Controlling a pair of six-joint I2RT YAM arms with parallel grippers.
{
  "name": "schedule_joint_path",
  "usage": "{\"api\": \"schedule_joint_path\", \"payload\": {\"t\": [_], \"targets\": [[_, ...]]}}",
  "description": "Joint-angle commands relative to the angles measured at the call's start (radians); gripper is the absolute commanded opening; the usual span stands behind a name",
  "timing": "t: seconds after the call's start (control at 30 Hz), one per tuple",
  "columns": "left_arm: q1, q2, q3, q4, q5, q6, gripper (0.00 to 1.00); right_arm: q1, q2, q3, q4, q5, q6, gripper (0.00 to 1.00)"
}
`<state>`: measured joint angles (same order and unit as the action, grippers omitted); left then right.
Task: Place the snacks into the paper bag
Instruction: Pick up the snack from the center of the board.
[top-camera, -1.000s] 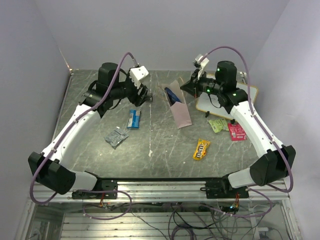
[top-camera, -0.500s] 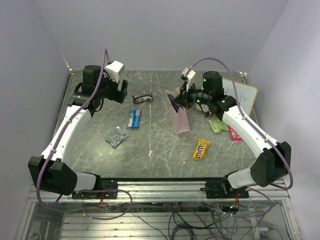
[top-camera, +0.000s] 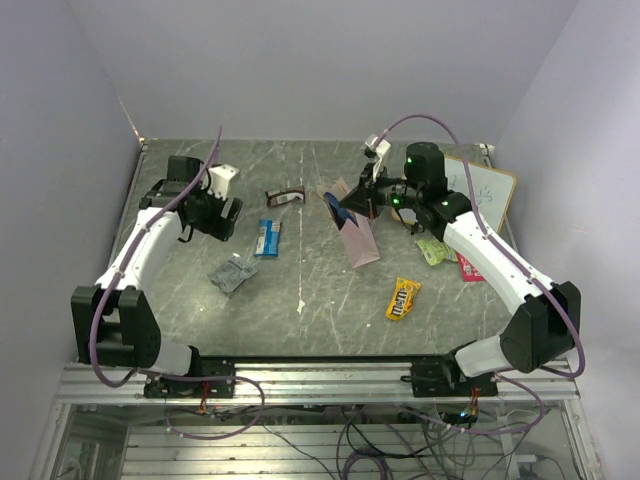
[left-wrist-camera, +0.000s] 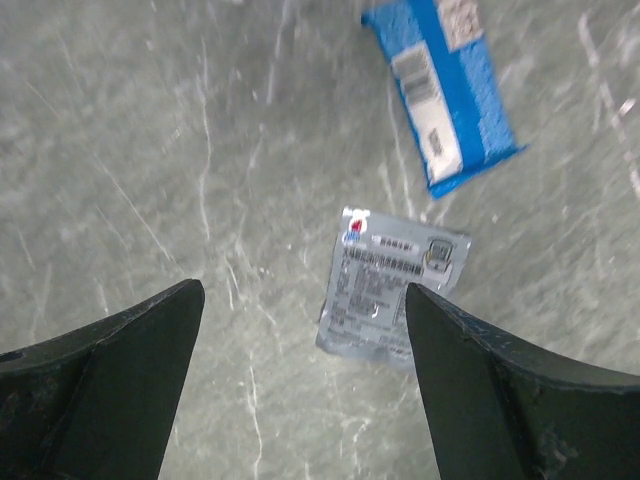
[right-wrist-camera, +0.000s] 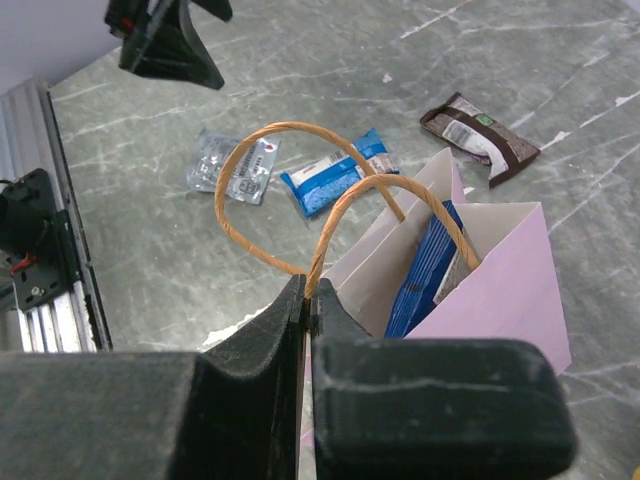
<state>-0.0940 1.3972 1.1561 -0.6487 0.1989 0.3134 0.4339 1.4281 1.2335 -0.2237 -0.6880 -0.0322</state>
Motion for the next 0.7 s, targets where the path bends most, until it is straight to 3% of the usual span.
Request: {"api": "schedule_joint_path", "payload": {"t": [0.0,0.13,0.33,0.67], "targets": [[0.022,0.061,-0.006,-0.111,0.028,0.117,0.93,0.003,0.016,0.019,0.039,-0.045,0.039,0.00],[0.022,0.124,-0.007,-0.176,0.041,0.175,1.00,0.001,0.015,0.004,0.053,-0.066,0.050,0.00],[0.022,0.189,-0.045,-0.205,0.045,0.224,1.00,0.002,0.015,0.011,0.049,-0.059,0.042,0.00],[0.023,0.247,-0.107,-0.192,0.016,0.249,0.86,-0.004,0.005,-0.012,0.051,-0.050,0.029,0.00]]}}
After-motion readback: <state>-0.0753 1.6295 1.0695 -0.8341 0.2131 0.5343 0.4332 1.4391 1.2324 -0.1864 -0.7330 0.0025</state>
